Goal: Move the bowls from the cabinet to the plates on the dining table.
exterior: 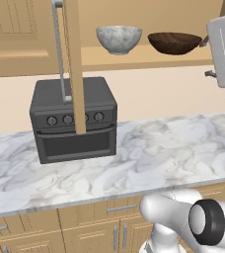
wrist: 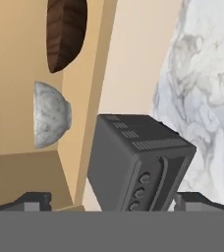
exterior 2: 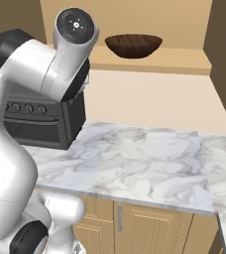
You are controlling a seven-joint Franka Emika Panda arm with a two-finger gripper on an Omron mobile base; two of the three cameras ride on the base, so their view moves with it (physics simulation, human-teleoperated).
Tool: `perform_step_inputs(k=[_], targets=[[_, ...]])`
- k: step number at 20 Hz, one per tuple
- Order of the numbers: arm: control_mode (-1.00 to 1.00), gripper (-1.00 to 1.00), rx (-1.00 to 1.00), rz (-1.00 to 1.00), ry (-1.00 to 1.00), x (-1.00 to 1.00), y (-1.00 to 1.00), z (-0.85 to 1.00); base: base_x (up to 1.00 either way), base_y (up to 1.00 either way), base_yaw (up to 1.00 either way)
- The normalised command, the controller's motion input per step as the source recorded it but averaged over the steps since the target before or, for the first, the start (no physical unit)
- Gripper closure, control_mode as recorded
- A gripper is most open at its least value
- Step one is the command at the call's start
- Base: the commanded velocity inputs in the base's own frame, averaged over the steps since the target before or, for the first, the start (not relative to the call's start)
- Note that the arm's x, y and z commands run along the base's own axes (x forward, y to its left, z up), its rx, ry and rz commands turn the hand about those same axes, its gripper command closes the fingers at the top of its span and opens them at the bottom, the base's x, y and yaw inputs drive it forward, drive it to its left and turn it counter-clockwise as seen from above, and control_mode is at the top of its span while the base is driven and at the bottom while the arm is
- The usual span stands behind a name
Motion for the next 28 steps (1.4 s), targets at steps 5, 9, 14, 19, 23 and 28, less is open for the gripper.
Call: perform_step_inputs(k=[5,9,14,19,23,28], targets=[[-1.00,-1.00,0.01,0.03,0.04,0.51,0.02,0.00,0.00,0.00,0.00],[-1.00,-1.00,-0.02,0.06,0.03,0.42,0.01,0.03,0.00,0.00,0.00],[-1.00,-1.00,-0.02,0.07,0.00,0.33,0.08,0.04,0.00,0.00,0.00],[-1.00,-1.00,0.00,0.08,-0.03,0.26,0.09,0.00,0.00,0.00,0.00],[-1.00,-1.00,0.00,0.07,-0.05,0.26,0.13,0.00,0.00,0.00,0.00],[-1.00,-1.00,0.00,0.04,-0.09,0.29,0.23,-0.01,0.00,0.00,0.00]])
